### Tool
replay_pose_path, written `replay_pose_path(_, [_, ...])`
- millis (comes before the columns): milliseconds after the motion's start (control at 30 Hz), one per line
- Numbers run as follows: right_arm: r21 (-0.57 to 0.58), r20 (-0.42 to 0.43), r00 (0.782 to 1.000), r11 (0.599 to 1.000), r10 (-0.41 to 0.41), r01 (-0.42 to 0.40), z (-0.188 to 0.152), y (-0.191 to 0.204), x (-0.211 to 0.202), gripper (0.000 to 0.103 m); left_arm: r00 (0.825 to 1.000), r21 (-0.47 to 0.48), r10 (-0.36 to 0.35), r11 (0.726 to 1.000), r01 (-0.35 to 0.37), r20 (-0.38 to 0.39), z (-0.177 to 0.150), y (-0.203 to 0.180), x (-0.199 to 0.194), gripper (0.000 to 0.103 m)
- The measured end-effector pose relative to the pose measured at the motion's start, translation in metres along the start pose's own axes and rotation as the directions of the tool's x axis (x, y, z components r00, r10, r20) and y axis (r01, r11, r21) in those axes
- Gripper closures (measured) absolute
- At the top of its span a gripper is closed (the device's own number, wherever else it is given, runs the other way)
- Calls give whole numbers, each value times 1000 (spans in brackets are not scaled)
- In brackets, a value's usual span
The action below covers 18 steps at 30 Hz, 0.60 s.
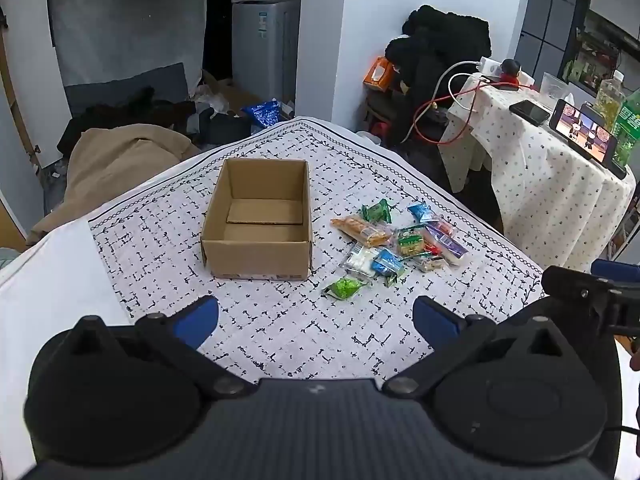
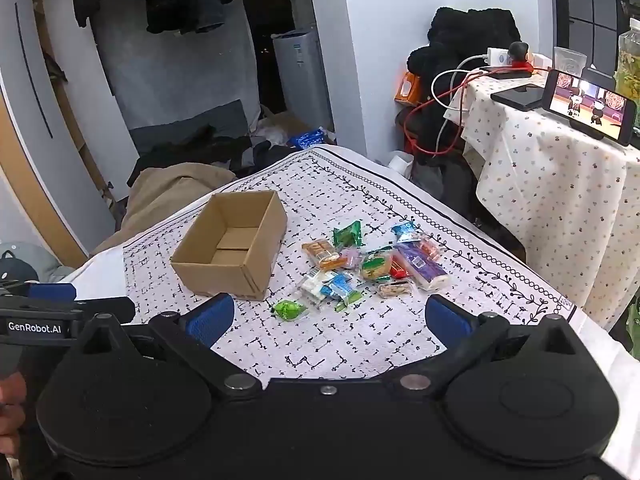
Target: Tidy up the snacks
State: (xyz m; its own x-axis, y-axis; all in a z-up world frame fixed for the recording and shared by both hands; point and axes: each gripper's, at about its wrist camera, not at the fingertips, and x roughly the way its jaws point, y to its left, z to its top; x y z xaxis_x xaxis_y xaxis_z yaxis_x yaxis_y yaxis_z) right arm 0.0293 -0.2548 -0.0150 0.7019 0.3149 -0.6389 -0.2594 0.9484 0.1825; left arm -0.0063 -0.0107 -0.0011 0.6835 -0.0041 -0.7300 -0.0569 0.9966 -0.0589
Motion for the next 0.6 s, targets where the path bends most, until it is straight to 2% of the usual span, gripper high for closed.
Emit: replay_pose_path(600, [-6, 0, 1000, 1000, -8, 8, 1, 2, 0, 0, 1000, -2, -8, 1000, 8, 2, 0, 1, 2, 0])
